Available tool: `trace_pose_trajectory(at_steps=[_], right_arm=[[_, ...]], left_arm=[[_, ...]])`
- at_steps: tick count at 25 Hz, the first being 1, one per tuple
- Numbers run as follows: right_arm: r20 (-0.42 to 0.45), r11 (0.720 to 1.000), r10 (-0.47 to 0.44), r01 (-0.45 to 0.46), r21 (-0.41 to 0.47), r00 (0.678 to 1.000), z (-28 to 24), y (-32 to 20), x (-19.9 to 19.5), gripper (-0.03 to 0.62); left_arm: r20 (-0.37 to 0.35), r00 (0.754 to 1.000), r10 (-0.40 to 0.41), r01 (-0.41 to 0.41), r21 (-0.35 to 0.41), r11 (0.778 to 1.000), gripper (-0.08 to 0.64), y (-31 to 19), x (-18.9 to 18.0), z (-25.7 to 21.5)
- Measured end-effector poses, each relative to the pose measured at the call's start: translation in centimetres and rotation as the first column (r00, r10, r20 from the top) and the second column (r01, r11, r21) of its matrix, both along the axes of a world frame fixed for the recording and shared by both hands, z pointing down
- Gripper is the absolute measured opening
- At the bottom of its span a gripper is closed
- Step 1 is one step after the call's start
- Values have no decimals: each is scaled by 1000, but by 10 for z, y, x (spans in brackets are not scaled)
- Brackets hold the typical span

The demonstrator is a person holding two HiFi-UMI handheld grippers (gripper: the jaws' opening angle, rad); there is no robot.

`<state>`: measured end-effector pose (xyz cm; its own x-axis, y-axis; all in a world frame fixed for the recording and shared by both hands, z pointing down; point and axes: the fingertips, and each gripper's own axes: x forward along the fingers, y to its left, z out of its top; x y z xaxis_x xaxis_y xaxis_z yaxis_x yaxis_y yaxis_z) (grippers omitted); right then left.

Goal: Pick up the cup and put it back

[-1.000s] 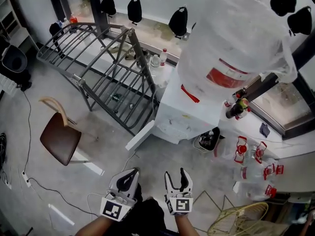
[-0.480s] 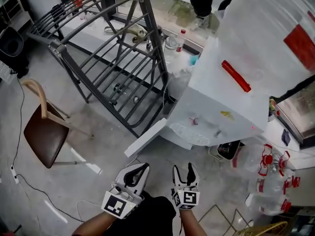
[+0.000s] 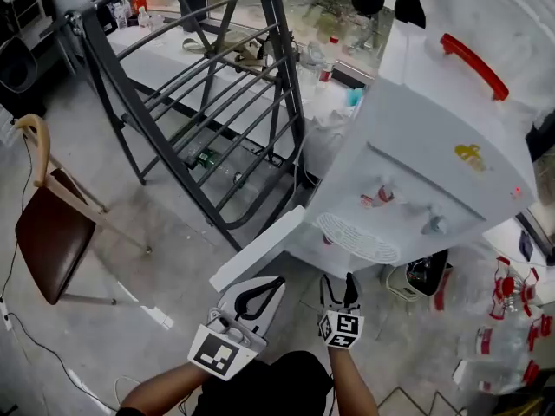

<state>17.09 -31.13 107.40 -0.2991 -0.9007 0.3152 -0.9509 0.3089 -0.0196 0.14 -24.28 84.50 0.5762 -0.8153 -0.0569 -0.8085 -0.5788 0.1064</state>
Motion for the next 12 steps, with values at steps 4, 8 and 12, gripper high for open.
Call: trace_pose_trajectory(at_steps=[4,8,12], right_arm=[[-19,998,16,-17,-56,1000,56,-25,10,284],[-12,993,40,-42,-113,999,101,-49,19,299],[-10,985,69,-69,-156,998,135,-73,25,306]], left_arm=[[21,999,48,-48,18,999,6,-11,21,30],[76,992,105,-108,45,993,6,-20,45,56],[68,990,121,-122,19,992,6,-34,56,81]])
